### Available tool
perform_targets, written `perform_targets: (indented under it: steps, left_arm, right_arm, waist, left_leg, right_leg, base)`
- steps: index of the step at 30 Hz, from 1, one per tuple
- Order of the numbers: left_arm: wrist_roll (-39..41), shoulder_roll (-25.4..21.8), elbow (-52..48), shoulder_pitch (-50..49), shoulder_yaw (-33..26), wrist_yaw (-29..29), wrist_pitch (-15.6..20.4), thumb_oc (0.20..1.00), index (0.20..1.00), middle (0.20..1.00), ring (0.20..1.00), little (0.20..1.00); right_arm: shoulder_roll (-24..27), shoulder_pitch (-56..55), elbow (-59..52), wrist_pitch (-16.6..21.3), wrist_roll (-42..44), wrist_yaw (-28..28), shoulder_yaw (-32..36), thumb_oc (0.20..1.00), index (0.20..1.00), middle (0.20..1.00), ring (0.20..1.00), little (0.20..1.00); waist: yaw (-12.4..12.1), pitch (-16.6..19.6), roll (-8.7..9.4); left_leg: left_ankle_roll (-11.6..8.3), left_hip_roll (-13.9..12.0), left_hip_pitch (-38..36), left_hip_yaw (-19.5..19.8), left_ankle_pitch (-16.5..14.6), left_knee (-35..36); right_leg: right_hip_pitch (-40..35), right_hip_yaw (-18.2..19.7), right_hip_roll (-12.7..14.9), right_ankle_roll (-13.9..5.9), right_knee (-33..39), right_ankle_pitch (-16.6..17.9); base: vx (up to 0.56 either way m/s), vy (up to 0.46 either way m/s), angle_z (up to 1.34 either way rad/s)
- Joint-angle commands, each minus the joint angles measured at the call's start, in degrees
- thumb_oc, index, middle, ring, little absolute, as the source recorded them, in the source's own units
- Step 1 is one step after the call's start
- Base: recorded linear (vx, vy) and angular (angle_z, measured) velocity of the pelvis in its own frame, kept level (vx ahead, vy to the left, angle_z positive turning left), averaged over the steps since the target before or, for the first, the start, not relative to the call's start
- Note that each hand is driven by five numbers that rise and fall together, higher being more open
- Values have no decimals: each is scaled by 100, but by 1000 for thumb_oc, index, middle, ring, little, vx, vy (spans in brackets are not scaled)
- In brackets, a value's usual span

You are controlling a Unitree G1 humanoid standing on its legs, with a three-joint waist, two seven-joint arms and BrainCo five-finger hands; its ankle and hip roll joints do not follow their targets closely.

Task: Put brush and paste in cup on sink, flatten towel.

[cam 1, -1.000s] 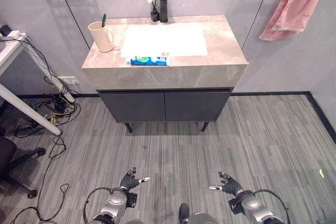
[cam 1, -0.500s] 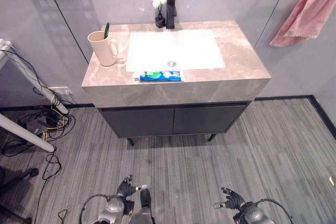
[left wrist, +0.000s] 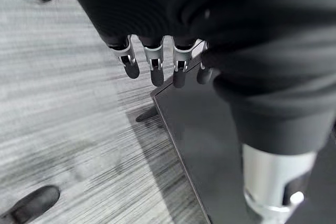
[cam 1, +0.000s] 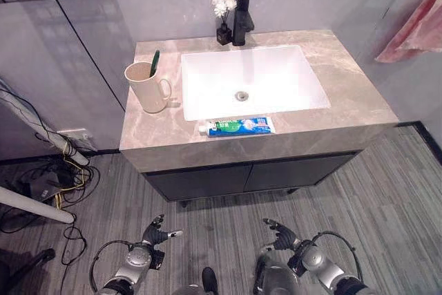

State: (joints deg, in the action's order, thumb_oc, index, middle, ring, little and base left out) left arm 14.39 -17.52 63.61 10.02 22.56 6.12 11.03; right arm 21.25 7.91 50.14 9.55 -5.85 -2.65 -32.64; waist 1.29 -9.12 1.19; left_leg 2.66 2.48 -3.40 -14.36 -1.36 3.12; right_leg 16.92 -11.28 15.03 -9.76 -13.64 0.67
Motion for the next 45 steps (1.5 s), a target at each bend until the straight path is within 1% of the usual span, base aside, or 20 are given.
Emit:
perform_targets:
  steps: [1,3,6,9,10,12,14,16,17,18,19,22,23,24,28,35,38,40,44,45]
  left_arm:
    - [-250,-5,-184,205,-223,116,221,1000,1000,1000,1000,1000]
    - [-275,-57,-221,180,-247,109,209,1000,1000,1000,1000,1000]
    - [-258,-42,-233,112,-269,82,184,1000,1000,1000,1000,1000]
    - [-197,8,-297,82,-264,74,149,1000,1000,1000,1000,1000]
    - [-174,80,-336,141,-165,86,124,1000,1000,1000,1000,1000]
    - [-177,126,-307,133,-149,85,141,1000,1000,1000,1000,1000]
    - [-192,165,-344,75,-129,74,141,1000,1000,1000,1000,1000]
    - [-259,203,-278,73,-62,96,167,1000,1000,1000,1000,1000]
    - [-279,217,-247,92,-47,108,175,1000,1000,1000,1000,1000]
    - [-287,227,-219,129,-16,132,188,1000,1000,1000,1000,1000]
    - [-292,223,-229,150,9,167,201,1000,1000,1000,1000,1000]
    - [-307,195,-199,168,21,191,196,1000,1000,1000,1000,1000]
    - [-363,156,-117,126,29,173,200,1000,1000,1000,1000,1000]
    - [-316,147,-98,90,-24,185,206,1000,1000,1000,1000,1000]
    - [-264,69,30,53,-160,194,208,1000,1000,1000,1000,1000]
    - [-386,-91,150,-40,-309,216,212,1000,1000,1000,1000,1000]
    - [-709,-291,-157,-152,-120,113,230,1000,1000,1000,1000,1000]
    - [-762,-350,-289,-203,-80,56,228,1000,1000,1000,1000,1000]
    - [-1102,-756,-869,-529,30,-185,246,1000,1000,1000,1000,1000]
    - [-1233,-1028,-1355,-743,97,-346,255,1000,1000,1000,1000,1000]
  right_arm:
    - [204,152,-88,57,-298,49,-88,1000,1000,1000,1000,1000]
    - [309,219,-130,73,-731,43,-309,1000,1000,1000,1000,1000]
    - [512,227,-280,86,-882,18,-363,1000,1000,1000,1000,1000]
    - [596,-4,-202,54,-482,68,-54,1000,1000,1000,1000,1000]
    - [673,-95,-86,27,-293,117,89,1000,1000,1000,1000,1000]
    - [675,-127,34,23,-241,139,119,1000,1000,1000,1000,1000]
    - [703,-170,73,23,-234,130,128,1000,1000,1000,1000,1000]
    - [696,-206,147,43,-246,182,174,1000,1000,1000,1000,1000]
    - [697,-209,132,50,-253,211,188,1000,1000,1000,1000,1000]
    - [686,-193,180,65,-247,274,196,1000,1000,1000,1000,1000]
    - [688,-166,161,78,-222,303,198,1000,1000,1000,1000,1000]
    - [589,-125,298,52,-365,406,158,1000,1000,1000,1000,1000]
    - [431,-79,600,10,-533,362,66,1000,1000,1000,1000,1000]
    - [374,-82,618,14,-498,372,78,1000,1000,1000,1000,1000]
    - [301,30,611,18,-975,267,-301,1000,1000,1000,1000,1000]
    - [248,-55,660,21,-890,265,-172,1000,1000,1000,1000,1000]
    - [260,-26,727,32,-880,223,-154,1000,1000,1000,1000,1000]
    - [277,-17,747,34,-883,217,-143,1000,1000,1000,1000,1000]
    - [366,17,706,46,-815,123,-40,1000,1000,1000,1000,1000]
    - [344,-41,748,40,-307,40,260,1000,1000,1000,1000,1000]
  waist:
    - [155,69,140]
    - [110,144,236]
    - [96,208,219]
    - [152,186,161]
    - [203,114,198]
    - [206,133,169]
    - [193,193,110]
    - [213,267,30]
    - [216,278,-4]
    - [219,279,-46]
    - [201,261,-74]
    - [260,316,-211]
    - [219,415,-226]
    - [210,431,-220]
    - [76,455,-103]
    - [18,462,66]
    - [-33,456,94]
    - [-46,461,85]
    - [-104,477,41]
    - [-110,482,-9]
  left_leg:
    - [-497,-585,142,396,86,-544]
    - [-603,-763,86,477,129,-631]
    - [-721,-1025,67,694,297,-769]
    - [-888,-1262,302,826,742,-1281]
    - [-930,-1331,671,646,1033,-1896]
    - [-920,-1247,696,626,982,-1699]
    - [-876,-1113,676,712,844,-1085]
    - [-952,-1254,693,550,965,-341]
    - [-994,-1360,722,448,1092,-159]
    - [-1055,-1507,823,347,1355,46]
    - [-1082,-1589,865,380,1420,99]
    - [-1074,-1575,666,338,1239,188]
    - [-1039,-1406,487,292,1080,188]
    - [-1016,-1357,468,271,1041,188]
    - [-949,-1230,401,230,896,188]
    - [-903,-1166,416,218,809,188]
    - [-888,-1127,440,248,777,188]
    - [-887,-1123,445,253,772,188]
    - [-896,-1123,439,297,771,188]
    - [-908,-1128,427,317,773,188]
  right_leg:
    - [-515,702,147,-134,814,1370]
    - [-627,748,-73,-108,899,1095]
    - [-760,765,-496,89,772,729]
    - [-934,636,-720,304,766,534]
    - [-1091,453,-724,455,824,469]
    - [-1156,417,-732,453,910,421]
    - [-1247,417,-724,384,1115,439]
    - [-1303,408,-672,305,1224,404]
    - [-1307,386,-632,278,1217,384]
    - [-1324,358,-592,262,1195,362]
    - [-1311,384,-554,238,1155,347]
    - [-1280,464,-521,182,1065,318]
    - [-1419,548,-381,118,1215,426]
    - [-1438,586,-331,90,1239,469]
    - [-1492,574,-175,-10,1367,625]
    - [-1492,523,-50,-127,1423,781]
    - [-1487,468,9,-194,1462,914]
    - [-1494,447,21,-204,1472,913]
    - [-1540,370,59,-224,1490,904]
    - [-1579,329,71,-232,1514,900]
  base:
    - [418,-417,47]
    - [298,-364,31]
    - [190,-294,4]
    - [136,-316,4]
    - [119,-352,29]
    - [115,-172,88]
    - [138,0,27]
    - [133,109,-19]
    - [110,158,6]
    - [103,166,5]
    - [96,163,-1]
    - [115,190,-37]
    - [174,278,-45]
    - [153,261,-17]
    - [44,109,1]
    - [22,66,0]
    - [-2,48,5]
    - [-5,27,9]
    - [2,9,8]
    - [0,0,0]
